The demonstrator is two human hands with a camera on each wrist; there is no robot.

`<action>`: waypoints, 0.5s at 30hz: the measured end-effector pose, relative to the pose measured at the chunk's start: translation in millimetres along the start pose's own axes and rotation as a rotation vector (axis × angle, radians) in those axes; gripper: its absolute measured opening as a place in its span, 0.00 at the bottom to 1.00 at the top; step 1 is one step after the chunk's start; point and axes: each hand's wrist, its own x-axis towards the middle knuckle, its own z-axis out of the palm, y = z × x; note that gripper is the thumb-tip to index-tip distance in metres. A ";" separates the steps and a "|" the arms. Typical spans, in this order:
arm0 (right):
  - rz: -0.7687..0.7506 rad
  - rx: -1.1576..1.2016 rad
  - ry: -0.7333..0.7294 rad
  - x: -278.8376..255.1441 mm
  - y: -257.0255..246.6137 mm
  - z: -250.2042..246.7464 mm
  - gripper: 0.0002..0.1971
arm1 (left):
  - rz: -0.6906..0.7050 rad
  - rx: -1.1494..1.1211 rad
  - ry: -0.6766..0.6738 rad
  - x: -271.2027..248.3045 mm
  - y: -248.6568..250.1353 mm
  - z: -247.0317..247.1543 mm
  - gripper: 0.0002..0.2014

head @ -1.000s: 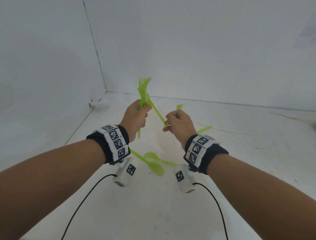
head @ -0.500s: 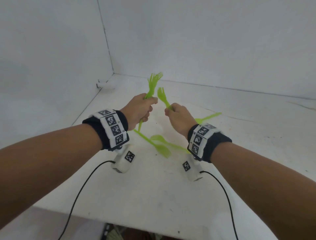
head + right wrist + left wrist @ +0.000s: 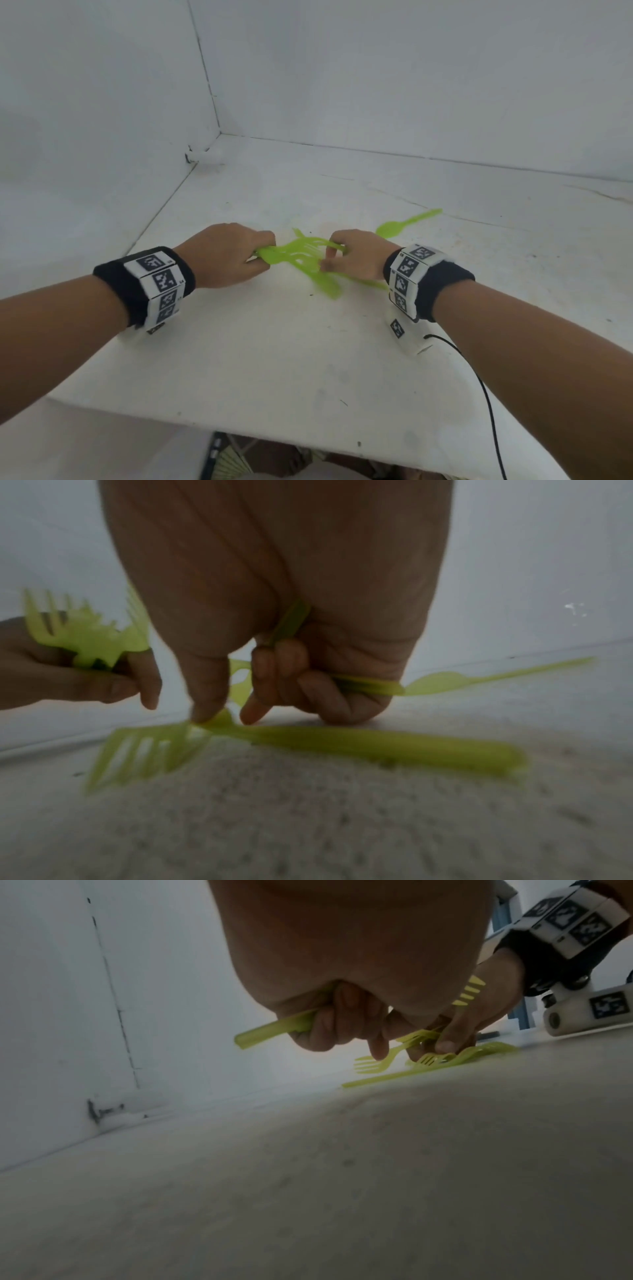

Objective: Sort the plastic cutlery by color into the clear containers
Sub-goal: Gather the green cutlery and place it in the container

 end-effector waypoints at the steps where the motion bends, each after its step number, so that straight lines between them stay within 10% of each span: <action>1: -0.002 -0.008 -0.005 0.9 -0.8 -0.9 0.15 | -0.011 0.001 0.011 -1.5 -3.7 -0.9 0.20; 15: -0.054 -0.086 0.142 22.9 -36.2 -24.4 0.08 | -0.241 -0.129 0.040 -17.1 -24.2 -7.3 0.05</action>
